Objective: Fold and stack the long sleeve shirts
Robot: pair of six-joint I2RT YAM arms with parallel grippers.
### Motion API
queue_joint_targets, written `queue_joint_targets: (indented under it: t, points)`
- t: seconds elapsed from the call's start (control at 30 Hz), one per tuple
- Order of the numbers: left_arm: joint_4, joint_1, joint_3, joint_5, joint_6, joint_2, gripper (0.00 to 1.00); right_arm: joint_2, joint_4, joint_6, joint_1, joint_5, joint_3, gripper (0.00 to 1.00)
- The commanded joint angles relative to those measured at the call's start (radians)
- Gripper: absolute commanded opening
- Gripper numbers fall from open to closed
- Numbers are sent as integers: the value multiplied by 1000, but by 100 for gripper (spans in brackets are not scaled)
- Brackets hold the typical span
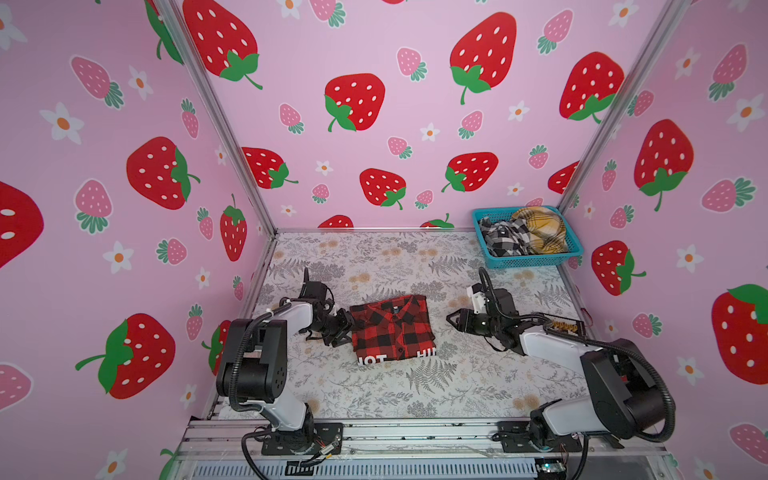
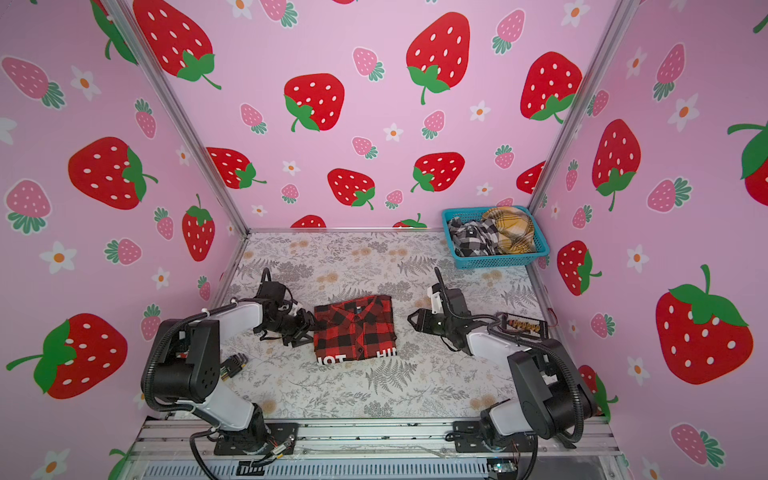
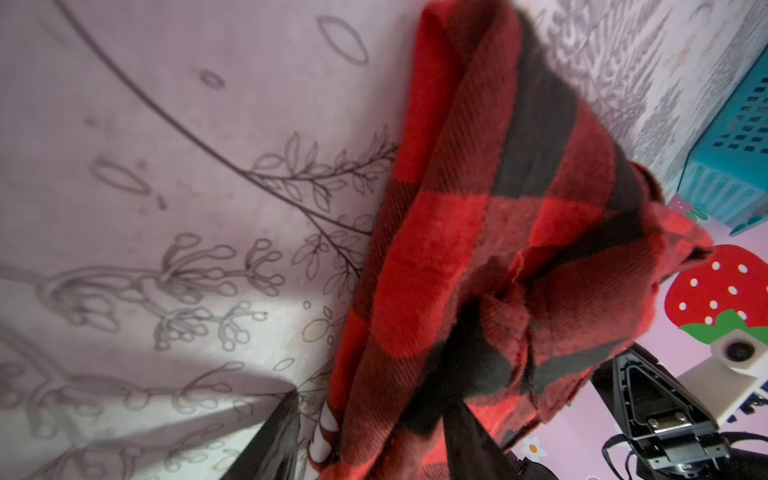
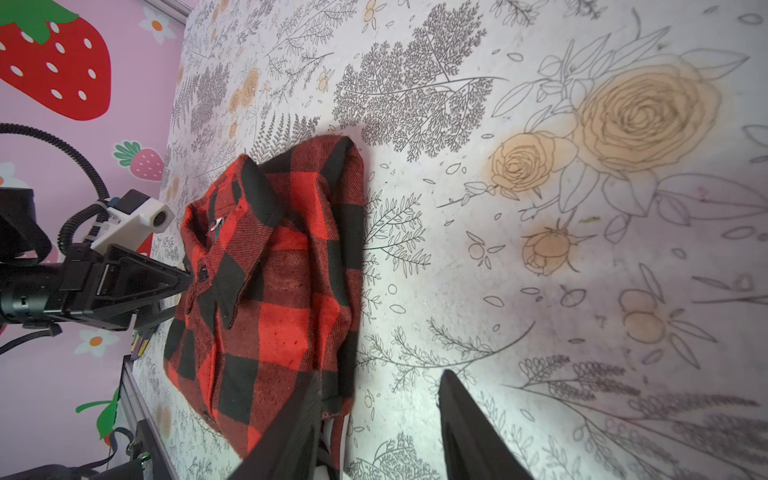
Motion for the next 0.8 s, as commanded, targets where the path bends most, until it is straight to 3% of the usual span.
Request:
queue_joint_targets:
  t: [0.0,0.43,0.77]
  points:
    - [22,-19,-5,6,-22,12,54,13,23,10,-10,-17,-10,49]
    - [72,-65,-9,15,-44,51,32,52,28,12,-19,-41,-2,48]
    - [67,-66,11,15,-26,56,22,86,25,11,-27,-58,9,48]
